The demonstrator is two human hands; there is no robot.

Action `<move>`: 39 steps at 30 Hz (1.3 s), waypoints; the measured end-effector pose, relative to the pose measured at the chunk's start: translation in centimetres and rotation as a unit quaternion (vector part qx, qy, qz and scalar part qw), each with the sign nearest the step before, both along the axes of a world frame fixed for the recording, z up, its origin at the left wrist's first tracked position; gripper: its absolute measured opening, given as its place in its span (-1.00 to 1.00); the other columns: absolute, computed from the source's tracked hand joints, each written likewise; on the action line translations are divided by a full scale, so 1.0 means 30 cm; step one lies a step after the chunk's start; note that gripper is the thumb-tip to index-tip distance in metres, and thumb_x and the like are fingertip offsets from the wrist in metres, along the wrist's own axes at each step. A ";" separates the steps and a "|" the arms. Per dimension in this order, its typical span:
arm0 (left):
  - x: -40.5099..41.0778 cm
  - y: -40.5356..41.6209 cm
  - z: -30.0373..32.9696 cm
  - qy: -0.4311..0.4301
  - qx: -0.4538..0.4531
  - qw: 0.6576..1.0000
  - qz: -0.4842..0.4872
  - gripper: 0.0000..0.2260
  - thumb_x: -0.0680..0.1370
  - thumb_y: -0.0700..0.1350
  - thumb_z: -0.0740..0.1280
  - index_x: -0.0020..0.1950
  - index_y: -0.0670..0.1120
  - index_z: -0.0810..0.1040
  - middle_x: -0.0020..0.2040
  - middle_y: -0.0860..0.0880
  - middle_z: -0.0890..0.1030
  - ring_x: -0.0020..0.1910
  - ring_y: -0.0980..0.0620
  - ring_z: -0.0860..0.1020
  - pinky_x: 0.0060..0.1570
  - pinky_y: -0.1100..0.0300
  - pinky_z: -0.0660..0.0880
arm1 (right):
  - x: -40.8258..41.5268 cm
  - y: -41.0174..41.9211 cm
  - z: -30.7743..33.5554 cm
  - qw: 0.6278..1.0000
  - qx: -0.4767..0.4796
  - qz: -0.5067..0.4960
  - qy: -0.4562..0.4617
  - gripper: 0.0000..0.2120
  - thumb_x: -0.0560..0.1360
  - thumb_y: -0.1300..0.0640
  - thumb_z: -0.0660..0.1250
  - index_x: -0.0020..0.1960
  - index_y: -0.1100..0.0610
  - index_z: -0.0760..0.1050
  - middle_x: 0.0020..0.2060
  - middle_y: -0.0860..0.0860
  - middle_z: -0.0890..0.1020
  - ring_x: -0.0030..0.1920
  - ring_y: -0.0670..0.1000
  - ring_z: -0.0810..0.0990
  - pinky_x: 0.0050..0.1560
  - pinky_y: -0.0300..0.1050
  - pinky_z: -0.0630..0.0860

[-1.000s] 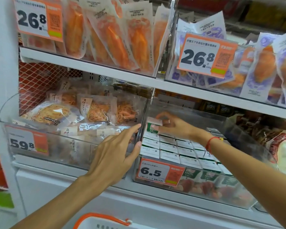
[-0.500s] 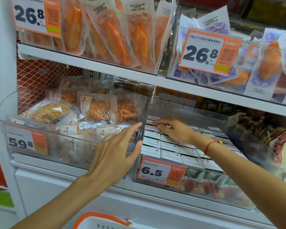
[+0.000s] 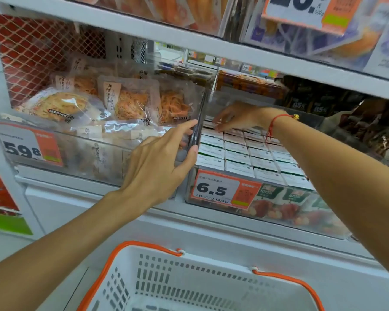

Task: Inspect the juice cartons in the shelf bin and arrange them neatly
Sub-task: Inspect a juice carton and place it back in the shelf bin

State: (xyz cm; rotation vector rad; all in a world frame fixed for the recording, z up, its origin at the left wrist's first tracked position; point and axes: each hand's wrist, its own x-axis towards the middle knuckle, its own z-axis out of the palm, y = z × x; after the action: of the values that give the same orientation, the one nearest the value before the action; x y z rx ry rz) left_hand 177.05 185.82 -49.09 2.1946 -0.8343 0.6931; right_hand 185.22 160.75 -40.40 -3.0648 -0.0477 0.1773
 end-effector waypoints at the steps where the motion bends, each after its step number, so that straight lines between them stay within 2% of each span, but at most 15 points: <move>1: 0.000 0.000 0.000 0.003 0.000 1.000 -0.001 -0.55 0.59 0.12 0.11 0.49 0.13 0.29 0.11 0.10 0.63 -0.18 0.10 0.36 -0.13 0.21 0.22 | 0.002 0.000 -0.004 1.000 -0.001 0.000 0.002 -0.61 0.56 -0.12 0.31 0.33 0.01 0.50 0.23 -0.02 0.55 0.18 0.02 0.50 0.15 -0.21 0.33; 6: -0.011 -0.003 -0.004 0.005 -0.009 1.000 -0.001 -0.58 0.62 0.08 0.17 0.48 0.11 0.30 0.05 0.10 0.63 -0.09 -0.04 0.53 -0.11 0.20 0.23 | 0.012 -0.001 -0.013 0.999 -0.029 0.002 0.018 -0.55 0.58 -0.16 0.24 0.36 0.06 0.47 0.30 0.02 0.54 0.27 0.07 0.50 0.18 -0.18 0.34; 9: -0.017 -0.003 0.001 0.008 -0.011 1.000 -0.001 -0.57 0.60 0.09 0.16 0.48 0.11 0.31 0.02 0.10 0.62 -0.07 -0.05 0.54 -0.12 0.20 0.23 | 0.010 -0.006 -0.033 1.000 -0.030 0.009 0.000 -0.59 0.61 -0.11 0.21 0.36 0.09 0.45 0.28 0.07 0.52 0.14 0.02 0.47 0.10 -0.19 0.32; 14: -0.021 -0.002 0.014 0.016 -0.004 1.000 -0.004 -0.55 0.58 0.12 0.11 0.47 0.12 0.31 -0.17 0.27 0.36 -0.14 0.06 0.41 -0.14 0.19 0.23 | -0.040 0.012 -0.071 0.989 0.013 0.001 -0.149 -0.63 0.64 -0.06 0.15 0.26 0.20 0.43 0.15 0.13 0.53 0.02 0.05 0.51 -0.03 -0.14 0.39; 17: -0.022 -0.001 0.024 0.029 0.006 1.000 -0.005 -0.54 0.57 0.14 0.08 0.48 0.13 0.28 -0.22 0.28 0.33 -0.17 0.07 0.38 -0.16 0.17 0.24 | -0.127 0.021 -0.054 0.969 0.026 0.024 -0.246 -0.65 0.67 -0.01 0.09 0.32 0.21 0.33 0.06 0.14 0.53 -0.04 0.09 0.52 -0.08 -0.11 0.37; 19: -0.031 0.000 0.038 0.030 0.022 0.999 -0.002 -0.55 0.59 0.13 0.08 0.49 0.13 0.25 -0.15 0.23 0.46 -0.22 0.04 0.42 -0.22 0.16 0.26 | -0.210 0.029 -0.042 0.947 0.015 0.045 -0.319 -0.66 0.66 0.01 0.11 0.32 0.21 0.31 -0.07 0.07 0.48 -0.18 0.03 0.46 -0.24 -0.19 0.34; 21: -0.042 0.001 0.056 0.025 0.044 0.999 0.014 -0.58 0.62 0.08 0.13 0.49 0.11 0.23 0.06 0.11 0.61 -0.25 0.04 0.49 -0.27 0.18 0.28 | -0.302 0.049 -0.031 0.930 -0.003 0.061 -0.363 -0.63 0.65 -0.03 0.08 0.31 0.22 0.30 -0.12 0.02 0.44 -0.29 0.00 0.40 -0.37 -0.23 0.24; 24: -0.086 0.000 0.102 0.012 0.063 0.997 0.052 -0.63 0.62 0.02 0.19 0.44 0.06 0.30 0.17 0.01 0.61 -0.14 -0.01 0.57 -0.24 0.20 0.30 | -0.449 0.097 -0.008 0.920 0.032 0.076 -0.384 -0.55 0.62 -0.08 0.01 0.36 0.19 0.28 -0.09 -0.04 0.40 -0.34 -0.08 0.34 -0.34 -0.12 0.21; 26: -0.142 -0.008 0.135 0.022 0.057 0.996 0.059 -0.66 0.62 0.00 0.21 0.40 0.05 0.33 0.22 0.00 0.58 0.01 -0.05 0.58 -0.17 0.18 0.32 | -0.554 0.133 0.002 0.916 0.056 0.076 -0.391 -0.58 0.63 -0.07 0.02 0.37 0.15 0.29 -0.15 -0.12 0.37 -0.37 -0.19 0.35 -0.35 -0.19 0.19; 28: -0.210 -0.023 0.164 0.101 0.017 0.995 0.014 -0.62 0.61 0.00 0.23 0.43 0.07 0.31 0.33 0.02 0.52 0.17 -0.04 0.54 -0.01 0.17 0.38 | -0.657 0.169 0.007 0.918 0.087 0.078 -0.378 -0.56 0.61 -0.11 -0.01 0.36 0.10 0.30 -0.14 -0.17 0.41 -0.33 -0.25 0.41 -0.33 -0.26 0.25; 30: -0.291 -0.036 0.194 0.245 -0.051 0.964 -0.088 -0.60 0.60 0.00 0.28 0.44 0.09 0.33 0.32 0.08 0.53 0.21 0.09 0.54 0.18 0.12 0.45 | -0.756 0.200 0.006 0.923 0.138 0.075 -0.351 -0.55 0.59 -0.15 -0.01 0.34 0.06 0.34 0.04 -0.11 0.51 -0.20 -0.17 0.49 -0.22 -0.25 0.36; 32: -0.366 -0.042 0.207 0.352 -0.095 0.913 -0.180 -0.67 0.58 -0.05 0.31 0.35 0.10 0.42 0.07 0.20 0.63 -0.03 0.34 0.60 0.00 0.32 0.51 | -0.843 0.225 -0.008 0.917 0.218 0.068 -0.327 -0.60 0.58 -0.15 0.03 0.28 0.03 0.40 0.10 -0.10 0.56 -0.07 -0.13 0.55 -0.09 -0.17 0.49; 33: -0.400 -0.041 0.210 0.387 -0.106 0.889 -0.220 -0.73 0.59 -0.10 0.32 0.27 0.09 0.48 -0.05 0.22 0.65 -0.15 0.37 0.62 -0.15 0.43 0.50 | -0.890 0.237 -0.018 0.909 0.272 0.058 -0.310 -0.63 0.57 -0.15 0.06 0.23 0.00 0.43 0.05 -0.15 0.58 -0.05 -0.13 0.57 -0.09 -0.18 0.53; 35: -0.437 -0.027 0.194 0.420 -0.109 0.861 -0.265 -0.82 0.59 -0.17 0.33 0.11 0.09 0.55 -0.13 0.22 0.67 -0.19 0.35 0.63 -0.26 0.50 0.47 | -0.950 0.258 -0.052 0.883 0.382 0.029 -0.270 -0.69 0.53 -0.16 0.13 0.14 -0.03 0.48 -0.05 -0.18 0.60 -0.04 -0.14 0.61 -0.14 -0.22 0.57; 39: -0.496 0.020 0.143 0.451 -0.092 0.845 -0.272 -0.83 0.55 -0.05 0.36 0.13 0.12 0.57 0.01 0.17 0.68 0.03 0.25 0.63 0.04 0.25 0.58 | -1.026 0.271 -0.104 0.816 0.537 -0.067 -0.205 -0.65 0.44 -0.16 0.26 0.12 0.01 0.53 -0.05 -0.02 0.69 -0.03 -0.05 0.67 -0.14 -0.22 0.58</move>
State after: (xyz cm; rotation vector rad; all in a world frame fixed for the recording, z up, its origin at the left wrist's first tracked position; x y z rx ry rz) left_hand 162.16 186.42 -44.81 1.6679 -0.7530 -0.5080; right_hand 154.44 168.87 -43.53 -1.8996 0.0378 -0.3949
